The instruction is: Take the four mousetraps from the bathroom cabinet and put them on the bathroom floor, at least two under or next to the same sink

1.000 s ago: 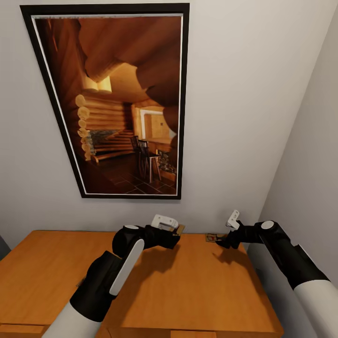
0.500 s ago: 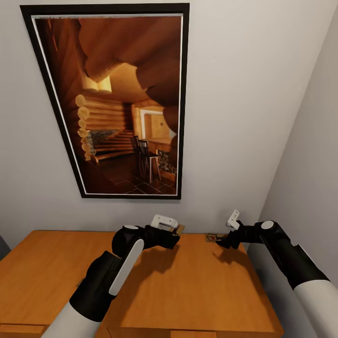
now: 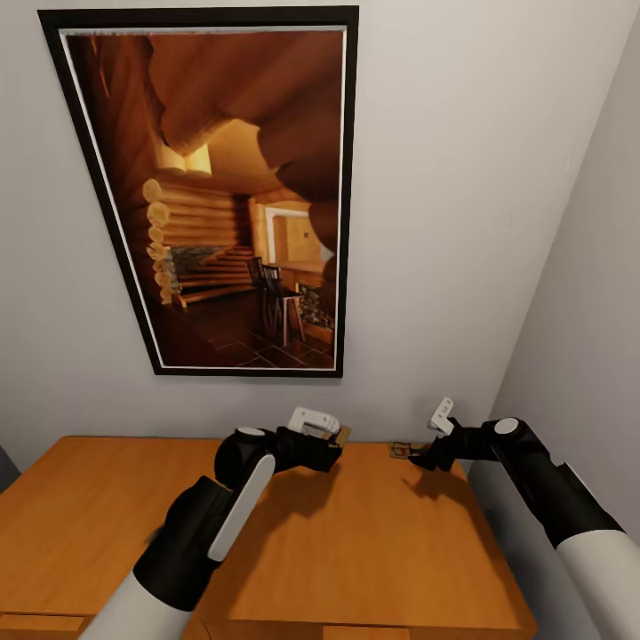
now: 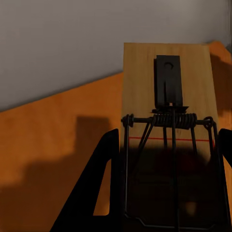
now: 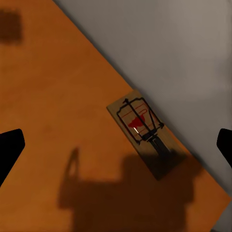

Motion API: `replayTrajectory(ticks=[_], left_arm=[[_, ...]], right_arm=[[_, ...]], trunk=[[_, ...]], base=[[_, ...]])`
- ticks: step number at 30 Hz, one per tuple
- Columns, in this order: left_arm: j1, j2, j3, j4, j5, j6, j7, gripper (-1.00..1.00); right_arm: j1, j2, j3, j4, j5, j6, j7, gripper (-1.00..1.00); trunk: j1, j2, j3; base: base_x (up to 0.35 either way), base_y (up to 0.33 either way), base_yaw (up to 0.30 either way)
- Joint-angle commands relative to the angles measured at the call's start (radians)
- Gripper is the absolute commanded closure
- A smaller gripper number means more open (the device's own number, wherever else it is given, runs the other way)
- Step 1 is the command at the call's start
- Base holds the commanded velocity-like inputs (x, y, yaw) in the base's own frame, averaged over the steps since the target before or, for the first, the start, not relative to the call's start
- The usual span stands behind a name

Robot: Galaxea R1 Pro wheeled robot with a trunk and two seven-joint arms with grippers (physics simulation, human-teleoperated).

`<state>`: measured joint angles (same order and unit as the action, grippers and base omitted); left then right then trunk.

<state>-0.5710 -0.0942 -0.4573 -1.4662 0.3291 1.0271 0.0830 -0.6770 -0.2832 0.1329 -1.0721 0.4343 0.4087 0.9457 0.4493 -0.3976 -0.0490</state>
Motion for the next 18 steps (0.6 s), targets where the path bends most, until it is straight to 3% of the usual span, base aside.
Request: replayTrajectory(ticks=[1,7,18], left_arm=[[-0.001,0.000,-0.007,-0.001,0.006,0.004,0.009,1.00],[-0.001,0.002,-0.047,-0.002,-0.014,0.003,0.009,1.00],[-0.001,0.001,-0.053,-0.003,-0.019,0.002,0.009,1.00]], right_arm=[[-0.001,-0.001,0.001,-0.002,0.004,0.005,0.004,-1.00],[-0.001,0.000,0.002,-0.002,0.004,0.006,0.004,-1.00],[-0.001,0.001,0.001,-0.002,0.004,0.006,0.004,-1.00]], trunk=[[0.001,-0.002,-0.002],[0.001,-0.002,-0.002],[0.001,-0.002,-0.002]], base=[[0.000,0.000,0.000],[0.000,0.000,0.000],[0.000,0.000,0.000]])
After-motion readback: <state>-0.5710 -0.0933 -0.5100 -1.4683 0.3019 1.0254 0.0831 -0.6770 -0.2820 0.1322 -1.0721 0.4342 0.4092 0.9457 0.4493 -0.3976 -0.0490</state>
